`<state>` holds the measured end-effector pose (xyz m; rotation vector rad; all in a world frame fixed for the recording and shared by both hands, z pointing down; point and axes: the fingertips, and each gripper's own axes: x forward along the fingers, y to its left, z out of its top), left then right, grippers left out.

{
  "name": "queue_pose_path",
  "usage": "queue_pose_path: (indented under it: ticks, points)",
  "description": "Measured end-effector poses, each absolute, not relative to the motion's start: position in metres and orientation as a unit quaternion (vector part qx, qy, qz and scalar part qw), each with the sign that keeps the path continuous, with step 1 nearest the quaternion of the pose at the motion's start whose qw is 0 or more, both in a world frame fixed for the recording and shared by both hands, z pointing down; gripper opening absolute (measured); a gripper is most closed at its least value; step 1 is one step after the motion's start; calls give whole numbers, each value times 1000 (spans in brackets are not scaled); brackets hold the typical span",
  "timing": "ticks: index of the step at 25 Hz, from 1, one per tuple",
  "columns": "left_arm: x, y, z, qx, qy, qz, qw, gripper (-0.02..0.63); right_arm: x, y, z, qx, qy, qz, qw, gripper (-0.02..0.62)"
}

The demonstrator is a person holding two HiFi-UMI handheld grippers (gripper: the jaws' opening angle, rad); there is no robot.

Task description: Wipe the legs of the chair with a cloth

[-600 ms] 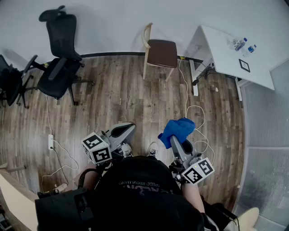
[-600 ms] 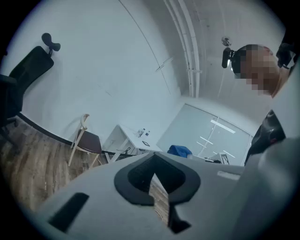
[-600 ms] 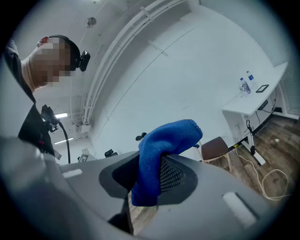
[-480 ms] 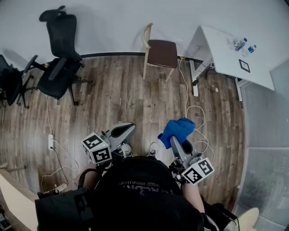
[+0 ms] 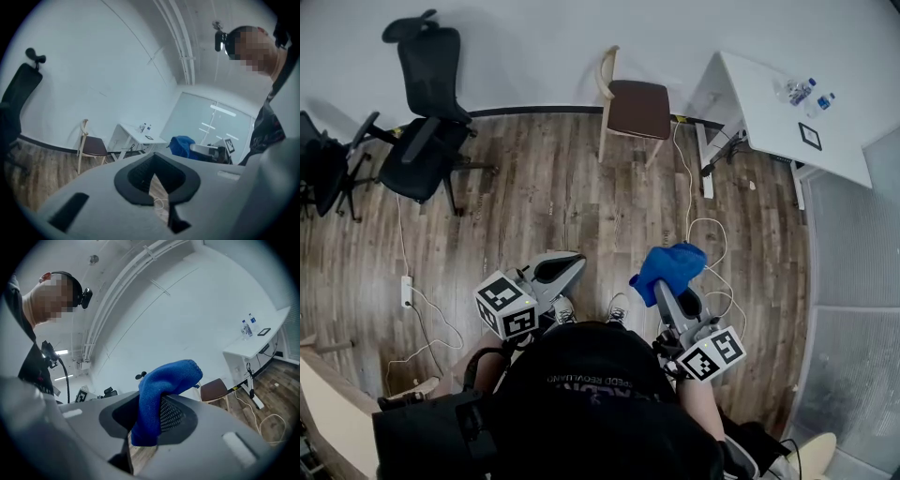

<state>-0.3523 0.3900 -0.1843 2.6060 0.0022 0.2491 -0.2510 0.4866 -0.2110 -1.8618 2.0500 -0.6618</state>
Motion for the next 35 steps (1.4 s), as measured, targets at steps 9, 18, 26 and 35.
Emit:
queue_pose_path:
  ticks: [9, 18, 26, 35]
  points:
    - [-312, 390, -172, 971, 45, 152, 177, 6, -221, 484, -209, -650, 710, -224, 154, 101]
    - [-284, 392, -166, 957, 14, 127, 260, 6, -184, 483, -200, -647, 711, -235, 146, 101]
    - [-259, 401, -166, 956, -20, 131, 262, 6, -137, 485, -195, -634, 720, -238, 153, 101]
    - [-216, 397, -164, 953, -47, 121, 273, 6, -79, 479, -181, -628, 725, -240, 151, 101]
